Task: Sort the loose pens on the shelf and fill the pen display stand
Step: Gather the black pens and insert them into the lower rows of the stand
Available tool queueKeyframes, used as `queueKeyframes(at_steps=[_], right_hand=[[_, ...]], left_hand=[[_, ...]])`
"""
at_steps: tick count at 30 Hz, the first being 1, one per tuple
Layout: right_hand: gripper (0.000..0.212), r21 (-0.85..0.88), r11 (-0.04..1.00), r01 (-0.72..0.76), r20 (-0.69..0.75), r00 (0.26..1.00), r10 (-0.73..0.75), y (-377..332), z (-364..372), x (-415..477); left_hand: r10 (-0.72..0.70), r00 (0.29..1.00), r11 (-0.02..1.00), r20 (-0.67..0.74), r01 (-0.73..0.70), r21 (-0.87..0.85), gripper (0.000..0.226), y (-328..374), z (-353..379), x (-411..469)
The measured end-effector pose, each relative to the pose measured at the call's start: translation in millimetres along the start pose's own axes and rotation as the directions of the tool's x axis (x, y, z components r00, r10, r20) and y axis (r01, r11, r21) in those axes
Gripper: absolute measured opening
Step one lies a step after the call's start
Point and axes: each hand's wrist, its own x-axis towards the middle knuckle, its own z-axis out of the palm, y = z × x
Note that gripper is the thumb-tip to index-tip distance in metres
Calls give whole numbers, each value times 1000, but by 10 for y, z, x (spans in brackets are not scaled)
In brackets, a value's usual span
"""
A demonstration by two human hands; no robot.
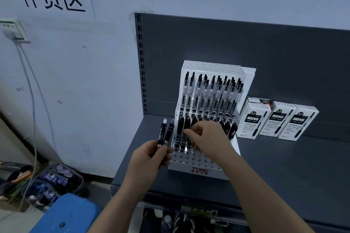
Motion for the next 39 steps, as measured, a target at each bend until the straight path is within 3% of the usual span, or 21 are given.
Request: queueKeyframes(at_steps=[2,4,7,11,16,22,26,34,39], right_hand=[[16,289,957,-27,40,999,16,-30,-36,-113],[3,444,895,-46,108,994,-3,-65,-45,-182],[2,517,853,-69,105,994,17,-70,-89,-216],[4,664,746,-52,-18,996,85,-9,-328,-230],[7,475,879,46,-291,950,108,114,-415,-198],[6,307,941,141,-322,946,-36,122,-167,-109],[4,213,954,211,-412,905,-108,88,-210,-58],[10,74,994,77,-231,971,-58,129,3,-3],[11,93,996,12,-188,982,5,190,96,-31]], left_hand=[[10,999,1000,48,-9,-25,16,-2,40,-13],[7,993,1000,119,-7,-3,17,-11,88,-29],[-1,986,1000,169,0,5,19,-32,140,-31],[45,998,998,48,-46,35,19,-77,94,47],[45,999,998,-30,-44,53,20,-87,40,84],[12,1000,999,-15,-11,33,22,-106,58,105],[13,1000,999,-4,-13,31,21,-113,20,121],[65,998,994,-8,-64,92,14,-120,-10,135],[106,993,988,-45,-100,121,17,-113,-29,118]])
